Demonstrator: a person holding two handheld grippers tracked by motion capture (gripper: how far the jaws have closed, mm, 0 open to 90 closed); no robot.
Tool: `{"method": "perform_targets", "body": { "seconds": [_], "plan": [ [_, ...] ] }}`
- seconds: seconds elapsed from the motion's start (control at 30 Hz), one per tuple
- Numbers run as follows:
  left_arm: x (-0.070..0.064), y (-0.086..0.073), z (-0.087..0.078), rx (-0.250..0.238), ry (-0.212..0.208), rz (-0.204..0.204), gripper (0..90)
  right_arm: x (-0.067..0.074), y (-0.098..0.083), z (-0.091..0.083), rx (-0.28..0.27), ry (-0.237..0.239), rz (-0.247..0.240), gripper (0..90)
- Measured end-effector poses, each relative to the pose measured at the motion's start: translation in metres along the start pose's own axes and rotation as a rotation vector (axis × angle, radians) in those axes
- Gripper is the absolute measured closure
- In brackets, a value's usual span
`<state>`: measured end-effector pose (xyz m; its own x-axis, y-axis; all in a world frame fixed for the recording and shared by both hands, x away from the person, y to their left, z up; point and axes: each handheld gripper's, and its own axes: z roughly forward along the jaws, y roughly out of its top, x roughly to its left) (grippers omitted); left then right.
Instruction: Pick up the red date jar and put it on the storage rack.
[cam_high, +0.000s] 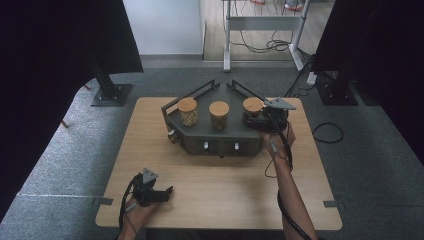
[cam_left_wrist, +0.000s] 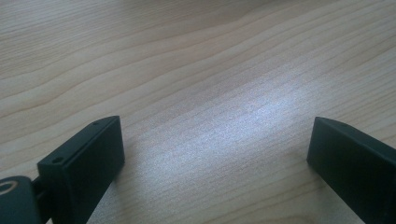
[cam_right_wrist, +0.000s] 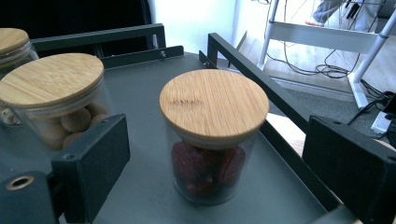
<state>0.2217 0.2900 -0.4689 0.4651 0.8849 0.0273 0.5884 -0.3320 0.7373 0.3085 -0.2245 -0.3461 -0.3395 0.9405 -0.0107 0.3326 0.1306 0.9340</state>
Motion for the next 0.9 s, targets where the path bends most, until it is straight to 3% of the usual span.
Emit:
{"method": "perform_targets", "body": {
  "seconds": [0.9],
  "plan": [
    [0.0,0.0,0.0,0.0,0.001,0.001,3.7,-0.006,-0.029,-0.055,-0.015,0.022,-0.024,7.6]
  ]
}}
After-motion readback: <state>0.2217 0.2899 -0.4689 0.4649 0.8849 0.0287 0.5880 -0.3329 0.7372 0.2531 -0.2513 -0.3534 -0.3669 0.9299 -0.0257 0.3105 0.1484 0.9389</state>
